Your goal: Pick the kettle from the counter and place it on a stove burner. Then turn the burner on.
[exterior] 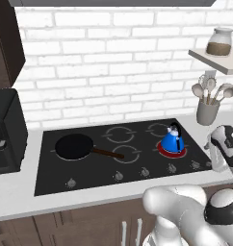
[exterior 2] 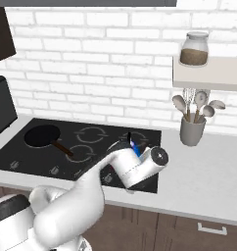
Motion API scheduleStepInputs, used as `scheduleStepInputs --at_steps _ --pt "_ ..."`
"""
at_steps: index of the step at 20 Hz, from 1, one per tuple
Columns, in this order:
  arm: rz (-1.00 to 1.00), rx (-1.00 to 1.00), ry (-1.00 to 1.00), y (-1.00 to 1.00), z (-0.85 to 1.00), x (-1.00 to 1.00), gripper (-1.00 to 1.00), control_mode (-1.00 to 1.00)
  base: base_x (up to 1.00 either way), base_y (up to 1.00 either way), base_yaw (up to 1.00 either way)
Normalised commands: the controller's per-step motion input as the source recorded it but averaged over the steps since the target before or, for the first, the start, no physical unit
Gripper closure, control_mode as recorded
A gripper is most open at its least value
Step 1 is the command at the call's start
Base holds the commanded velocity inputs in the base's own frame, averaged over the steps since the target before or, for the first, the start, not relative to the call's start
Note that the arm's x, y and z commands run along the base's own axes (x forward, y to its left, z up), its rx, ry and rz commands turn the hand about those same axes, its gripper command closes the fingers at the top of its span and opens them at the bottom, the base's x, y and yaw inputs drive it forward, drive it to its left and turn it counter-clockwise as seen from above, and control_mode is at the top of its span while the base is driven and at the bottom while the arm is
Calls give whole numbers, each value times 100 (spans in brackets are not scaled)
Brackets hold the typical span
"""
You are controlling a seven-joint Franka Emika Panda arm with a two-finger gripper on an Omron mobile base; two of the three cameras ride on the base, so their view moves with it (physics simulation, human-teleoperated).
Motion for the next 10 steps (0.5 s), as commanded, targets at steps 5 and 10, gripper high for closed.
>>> scheduleStepInputs --at_steps 5,10 --pt "13 -28 -47 100 24 -90 -100 -100 0 0 0" --pt "14 -37 -41 100 33 -69 -100 -100 0 0 0"
